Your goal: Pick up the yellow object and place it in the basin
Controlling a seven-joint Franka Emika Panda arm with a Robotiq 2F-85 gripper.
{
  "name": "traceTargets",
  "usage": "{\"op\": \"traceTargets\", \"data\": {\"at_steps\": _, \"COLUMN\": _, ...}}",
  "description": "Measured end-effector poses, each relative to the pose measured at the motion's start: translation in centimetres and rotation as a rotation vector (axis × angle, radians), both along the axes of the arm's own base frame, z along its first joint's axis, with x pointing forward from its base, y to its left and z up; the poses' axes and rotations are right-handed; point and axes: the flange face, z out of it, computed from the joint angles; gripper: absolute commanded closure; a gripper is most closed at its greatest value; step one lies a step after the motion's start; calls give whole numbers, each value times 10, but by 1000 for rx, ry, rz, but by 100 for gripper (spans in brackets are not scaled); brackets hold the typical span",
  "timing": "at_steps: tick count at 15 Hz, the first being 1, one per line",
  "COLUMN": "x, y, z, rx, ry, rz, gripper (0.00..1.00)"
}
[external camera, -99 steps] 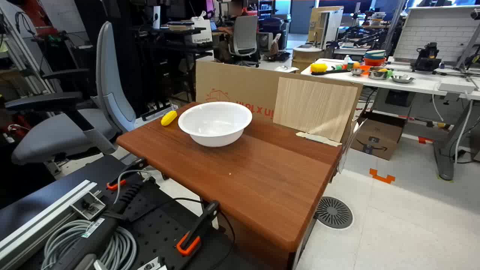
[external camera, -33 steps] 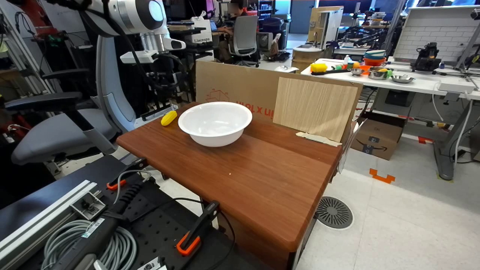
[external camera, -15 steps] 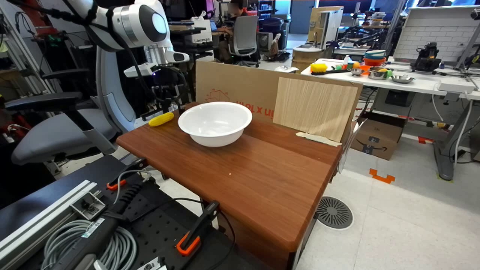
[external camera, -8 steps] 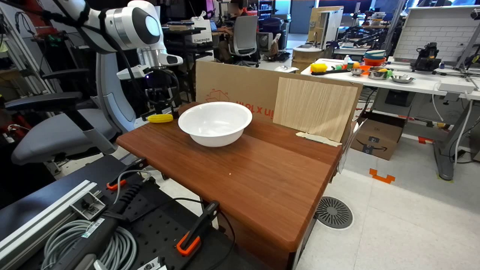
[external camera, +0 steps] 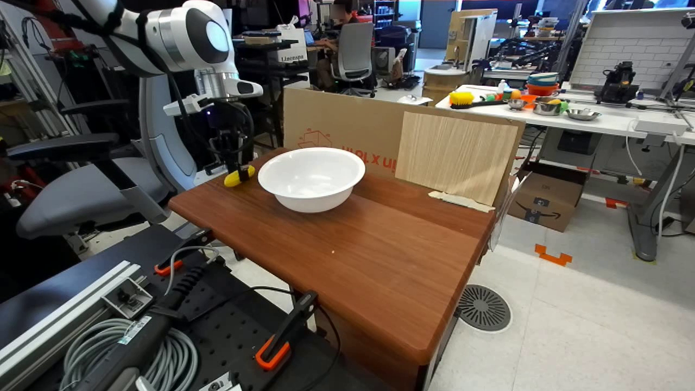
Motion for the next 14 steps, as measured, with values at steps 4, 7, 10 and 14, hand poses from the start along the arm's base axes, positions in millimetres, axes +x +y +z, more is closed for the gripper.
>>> {"op": "traceTargets", "data": {"at_steps": 4, "x": -3, "y": -3, "z": 11, "rx": 2, "ry": -10, "rz": -9, "gripper": 91}}
{"op": "traceTargets", "data": {"at_steps": 7, "x": 0, "y": -2, "z": 85, "rx": 50, "ry": -107, "rz": -1, "gripper": 91}}
{"op": "traceTargets", "data": {"at_steps": 10, "x": 1, "y": -26, "z": 139, "rx": 72, "ry": -178, "rz": -58, "gripper": 91}}
{"op": "traceTargets", "data": {"at_steps": 14, "x": 5, "y": -127, "z": 170, "rx": 50, "ry": -224, "rz": -257, "gripper": 91}}
